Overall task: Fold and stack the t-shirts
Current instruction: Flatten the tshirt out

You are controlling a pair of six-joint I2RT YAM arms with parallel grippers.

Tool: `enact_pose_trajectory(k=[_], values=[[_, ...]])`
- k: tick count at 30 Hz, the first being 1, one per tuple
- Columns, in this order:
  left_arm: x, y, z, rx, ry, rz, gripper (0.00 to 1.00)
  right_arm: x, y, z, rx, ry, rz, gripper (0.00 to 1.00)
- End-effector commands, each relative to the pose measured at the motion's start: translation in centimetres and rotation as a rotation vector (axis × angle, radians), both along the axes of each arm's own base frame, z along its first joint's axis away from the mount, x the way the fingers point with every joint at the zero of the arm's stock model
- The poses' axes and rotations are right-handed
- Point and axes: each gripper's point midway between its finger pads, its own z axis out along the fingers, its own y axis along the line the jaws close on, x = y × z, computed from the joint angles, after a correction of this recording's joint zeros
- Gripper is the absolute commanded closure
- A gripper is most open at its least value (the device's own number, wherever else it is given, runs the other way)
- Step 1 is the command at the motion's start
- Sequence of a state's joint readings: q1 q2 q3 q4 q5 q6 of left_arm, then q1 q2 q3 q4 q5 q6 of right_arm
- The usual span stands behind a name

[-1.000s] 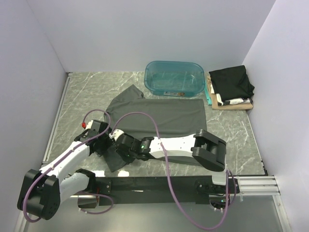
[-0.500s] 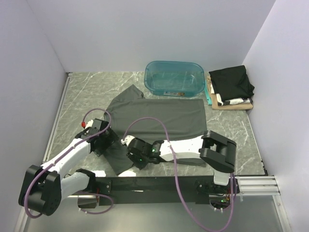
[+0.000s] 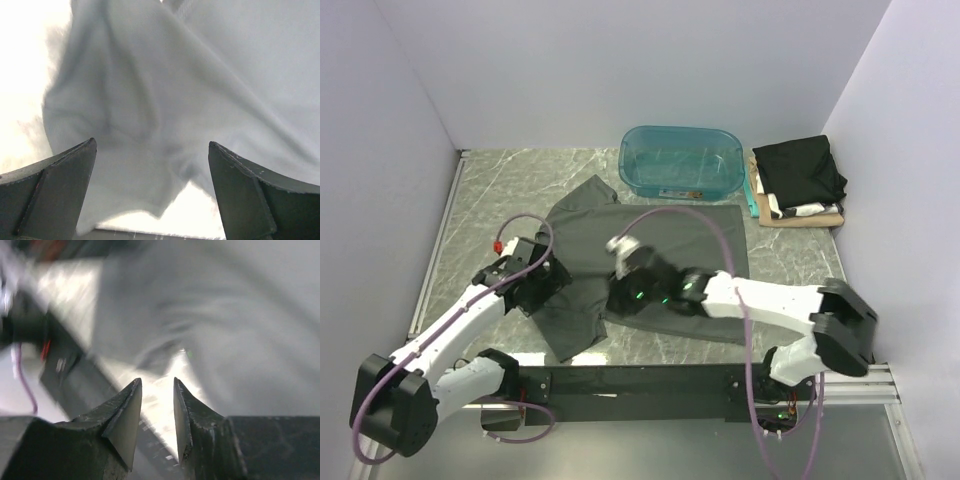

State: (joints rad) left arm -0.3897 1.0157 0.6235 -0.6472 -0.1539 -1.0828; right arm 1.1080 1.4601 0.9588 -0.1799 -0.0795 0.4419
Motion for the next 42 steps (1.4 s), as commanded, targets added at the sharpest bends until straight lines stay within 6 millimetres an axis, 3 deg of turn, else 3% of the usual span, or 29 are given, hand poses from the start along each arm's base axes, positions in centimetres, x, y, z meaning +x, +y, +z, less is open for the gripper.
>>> enact_pose_trajectory(k=[1,4,6,7,9,11,15,21,25,28,34,42], values=[[-3.2,-0.7,0.4,0.016,0.105,-0.019,0.01,5.1,-4.1,1.3,0.108,0.046,-0.279,0.61],[-6.2,-1.4,-0.1,0.032,0.188,-0.024,0.00,8.7,-10.0,1.7,0.098,-0.010,-0.502,0.57],[-7.7,-1.9,-0.3,0.017,0.215,-0.013,0.01,10.5,-14.1,2.7,0.095,-0.062,-0.666,0.46],[-8.3,-1.9,-0.4,0.012,0.229,-0.005,0.01,10.6,-16.0,2.1,0.053,-0.057,-0.729,0.44],[-9.8,-1.4,-0.6,0.020,0.266,0.035,0.01,11.8,-20.4,1.8,0.026,-0.081,-0.906,0.24],[-10.6,-1.1,-1.0,0.022,0.295,0.057,0.01,11.6,-23.1,0.7,-0.009,-0.060,-0.984,0.06],[-13.0,-1.7,-2.6,-0.007,0.404,0.028,0.00,11.7,-27.9,-0.4,-0.091,-0.055,-1.144,0.04],[-15.2,-2.1,-3.9,0.000,0.488,-0.001,0.09,11.6,-29.9,-0.8,-0.074,-0.050,-1.211,0.03],[-15.9,-3.8,-4.3,-0.068,0.501,-0.054,0.24,11.6,-30.5,-0.9,-0.054,-0.050,-1.217,0.03],[-16.7,-3.1,-5.2,-0.027,0.541,-0.050,0.33,11.4,-31.2,-1.0,-0.067,-0.056,-1.235,0.03],[-15.2,-2.5,-5.3,0.051,0.490,-0.037,0.51,11.1,-30.4,-1.4,-0.056,-0.035,-1.164,0.04],[-13.6,-2.1,-5.3,0.106,0.436,-0.026,0.51,8.9,-28.9,-3.8,-0.126,0.067,-1.001,0.04]])
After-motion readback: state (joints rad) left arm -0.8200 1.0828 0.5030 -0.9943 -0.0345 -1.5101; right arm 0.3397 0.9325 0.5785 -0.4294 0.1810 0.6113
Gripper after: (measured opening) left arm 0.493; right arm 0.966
